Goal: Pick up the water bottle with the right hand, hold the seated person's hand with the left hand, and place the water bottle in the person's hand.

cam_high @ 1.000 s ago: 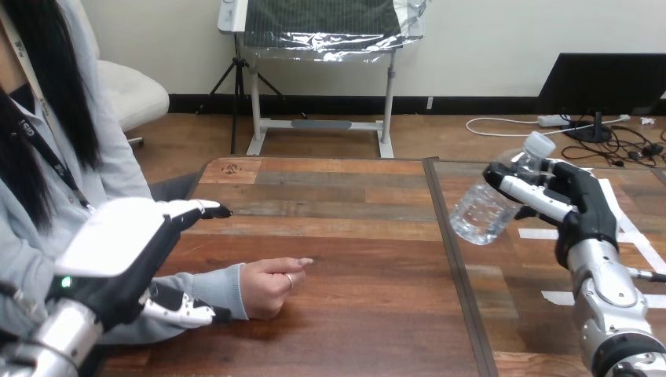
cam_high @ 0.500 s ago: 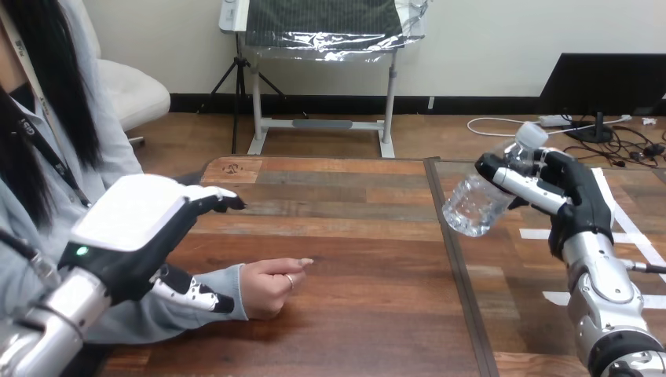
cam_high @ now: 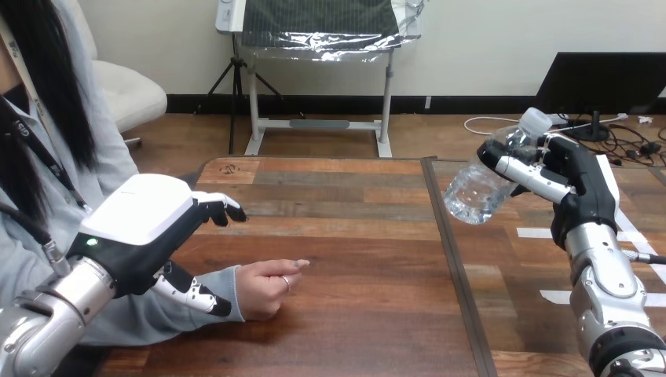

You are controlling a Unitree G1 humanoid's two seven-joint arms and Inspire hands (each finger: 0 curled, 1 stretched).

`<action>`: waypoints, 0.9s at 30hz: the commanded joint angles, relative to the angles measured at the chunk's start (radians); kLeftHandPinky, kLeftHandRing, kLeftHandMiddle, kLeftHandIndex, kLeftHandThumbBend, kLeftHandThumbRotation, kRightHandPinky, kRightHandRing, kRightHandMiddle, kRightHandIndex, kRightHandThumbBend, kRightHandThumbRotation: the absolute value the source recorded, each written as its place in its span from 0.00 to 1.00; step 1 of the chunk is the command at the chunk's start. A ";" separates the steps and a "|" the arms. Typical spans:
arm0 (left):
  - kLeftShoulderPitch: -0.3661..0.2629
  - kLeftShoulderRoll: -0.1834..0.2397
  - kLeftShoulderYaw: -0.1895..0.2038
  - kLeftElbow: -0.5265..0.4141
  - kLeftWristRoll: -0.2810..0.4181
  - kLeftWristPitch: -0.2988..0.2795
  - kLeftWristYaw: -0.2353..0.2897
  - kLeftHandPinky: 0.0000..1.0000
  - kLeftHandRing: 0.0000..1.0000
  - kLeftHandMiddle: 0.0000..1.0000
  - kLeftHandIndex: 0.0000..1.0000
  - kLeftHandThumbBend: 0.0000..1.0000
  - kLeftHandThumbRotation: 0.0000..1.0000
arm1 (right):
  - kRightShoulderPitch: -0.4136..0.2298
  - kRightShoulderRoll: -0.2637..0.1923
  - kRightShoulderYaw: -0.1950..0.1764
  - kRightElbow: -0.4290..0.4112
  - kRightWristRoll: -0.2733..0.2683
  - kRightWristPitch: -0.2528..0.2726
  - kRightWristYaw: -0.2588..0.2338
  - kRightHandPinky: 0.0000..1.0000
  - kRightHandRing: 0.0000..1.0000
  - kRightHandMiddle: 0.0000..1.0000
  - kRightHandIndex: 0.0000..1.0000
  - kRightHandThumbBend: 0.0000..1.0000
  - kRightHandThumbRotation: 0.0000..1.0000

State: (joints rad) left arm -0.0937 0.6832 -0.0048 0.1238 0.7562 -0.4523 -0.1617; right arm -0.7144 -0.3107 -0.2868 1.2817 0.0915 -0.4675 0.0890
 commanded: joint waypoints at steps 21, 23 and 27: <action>-0.115 0.059 -0.067 0.060 -0.050 0.027 -0.094 0.63 0.66 0.69 0.72 1.00 0.31 | -0.115 0.009 -0.021 -0.101 0.071 -0.065 0.055 0.32 0.39 0.48 0.48 0.74 0.00; -0.117 0.061 -0.069 0.054 -0.055 0.038 -0.115 0.62 0.66 0.69 0.72 1.00 0.32 | -0.116 0.010 -0.023 -0.104 0.079 -0.068 0.066 0.32 0.39 0.48 0.48 0.73 0.00; -0.120 0.063 -0.072 0.051 -0.068 0.047 -0.145 0.61 0.66 0.69 0.73 1.00 0.34 | -0.116 0.011 -0.025 -0.110 0.092 -0.071 0.083 0.33 0.39 0.47 0.48 0.73 0.00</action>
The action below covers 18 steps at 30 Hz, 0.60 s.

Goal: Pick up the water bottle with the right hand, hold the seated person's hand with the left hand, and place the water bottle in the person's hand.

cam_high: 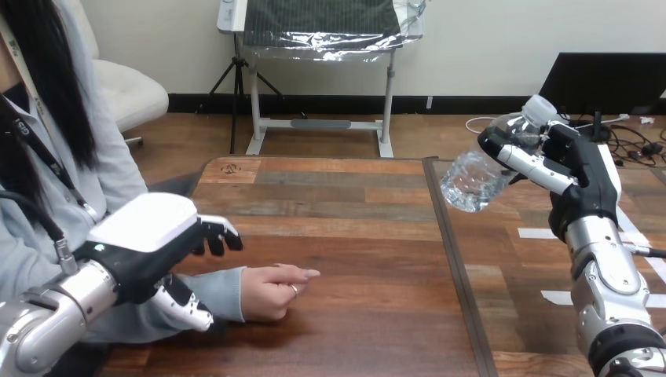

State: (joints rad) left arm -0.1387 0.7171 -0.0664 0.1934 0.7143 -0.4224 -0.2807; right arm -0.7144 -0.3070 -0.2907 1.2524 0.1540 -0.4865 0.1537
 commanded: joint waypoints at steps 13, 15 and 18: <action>-0.069 0.047 -0.020 -0.015 -0.033 -0.003 -0.048 0.59 0.66 0.69 0.73 1.00 0.38 | -0.112 0.009 -0.023 -0.106 0.045 -0.061 0.031 0.32 0.39 0.47 0.47 0.72 0.00; -0.071 0.048 -0.023 -0.008 -0.039 -0.008 -0.053 0.60 0.66 0.69 0.73 1.00 0.38 | -0.109 0.009 -0.024 -0.113 0.050 -0.064 0.037 0.32 0.39 0.47 0.47 0.72 0.00; -0.072 0.048 -0.025 -0.002 -0.053 -0.011 -0.064 0.60 0.66 0.69 0.73 1.00 0.38 | -0.105 0.010 -0.022 -0.122 0.052 -0.071 0.038 0.32 0.39 0.47 0.48 0.72 0.00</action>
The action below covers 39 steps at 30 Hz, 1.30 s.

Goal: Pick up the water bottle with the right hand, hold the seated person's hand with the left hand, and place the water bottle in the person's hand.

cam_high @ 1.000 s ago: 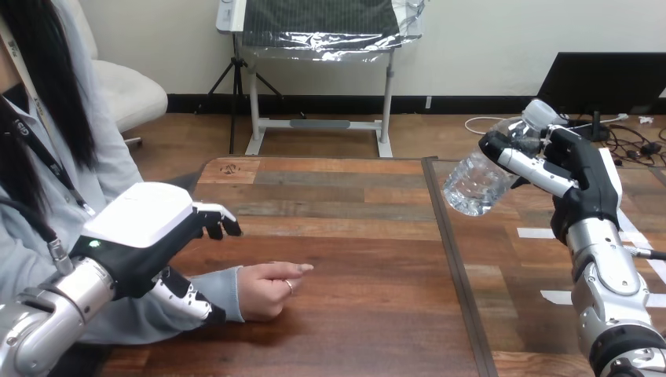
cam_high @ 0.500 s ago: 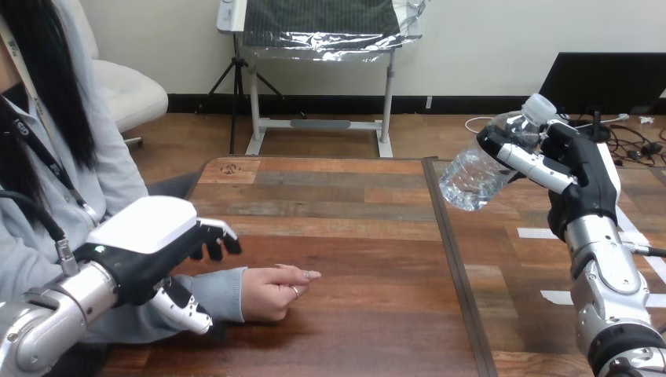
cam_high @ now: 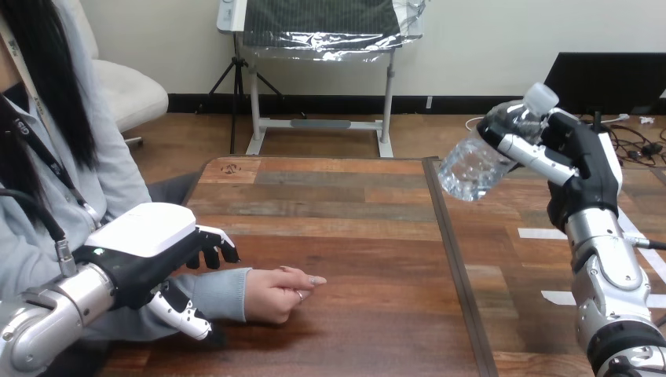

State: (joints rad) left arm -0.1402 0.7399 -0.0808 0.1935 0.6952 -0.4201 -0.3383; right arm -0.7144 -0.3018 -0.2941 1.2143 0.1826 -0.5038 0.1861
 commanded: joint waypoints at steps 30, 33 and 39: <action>-0.043 0.006 -0.040 0.012 -0.053 -0.003 -0.016 0.60 0.62 0.65 0.68 1.00 0.26 | -0.048 0.027 -0.018 -0.204 0.069 -0.066 0.060 0.31 0.38 0.46 0.47 0.72 0.00; -0.038 0.003 -0.043 0.016 -0.050 -0.009 -0.005 0.59 0.60 0.63 0.66 1.00 0.25 | -0.038 0.031 -0.020 -0.225 0.078 -0.061 0.070 0.31 0.38 0.46 0.47 0.72 0.00; -0.025 -0.005 -0.053 0.009 -0.037 -0.003 0.014 0.57 0.58 0.60 0.63 1.00 0.23 | -0.019 0.038 -0.023 -0.268 0.097 -0.042 0.090 0.30 0.38 0.45 0.46 0.71 0.00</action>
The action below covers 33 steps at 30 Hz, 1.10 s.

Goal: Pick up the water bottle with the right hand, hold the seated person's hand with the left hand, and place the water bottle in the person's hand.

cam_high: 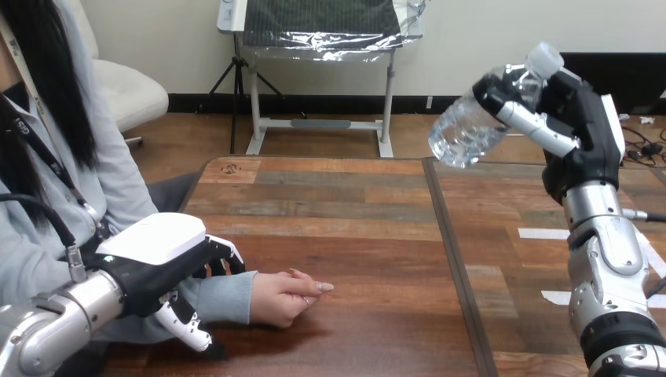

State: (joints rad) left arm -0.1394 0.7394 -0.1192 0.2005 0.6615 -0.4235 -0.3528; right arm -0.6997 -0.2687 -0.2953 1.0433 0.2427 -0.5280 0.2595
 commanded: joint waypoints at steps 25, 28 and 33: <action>0.011 -0.019 -0.045 -0.032 -0.016 -0.009 0.074 0.39 0.41 0.45 0.47 0.99 0.06 | 0.039 0.018 -0.013 -0.239 0.070 0.010 0.043 0.29 0.38 0.46 0.45 0.69 0.00; 0.019 -0.021 -0.043 -0.044 -0.028 -0.009 0.070 0.37 0.39 0.44 0.45 0.98 0.03 | 0.046 0.017 -0.012 -0.255 0.071 0.009 0.046 0.29 0.38 0.46 0.45 0.69 0.00; 0.025 -0.022 -0.042 -0.050 -0.034 -0.019 0.084 0.33 0.36 0.41 0.43 0.96 0.01 | 0.056 0.019 -0.009 -0.279 0.075 0.017 0.046 0.28 0.37 0.45 0.45 0.69 0.00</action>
State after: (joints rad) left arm -0.0988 0.7260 -0.1562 0.1985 0.6573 -0.4162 -0.2849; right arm -0.6059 -0.2578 -0.2955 0.8491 0.2997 -0.5085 0.3078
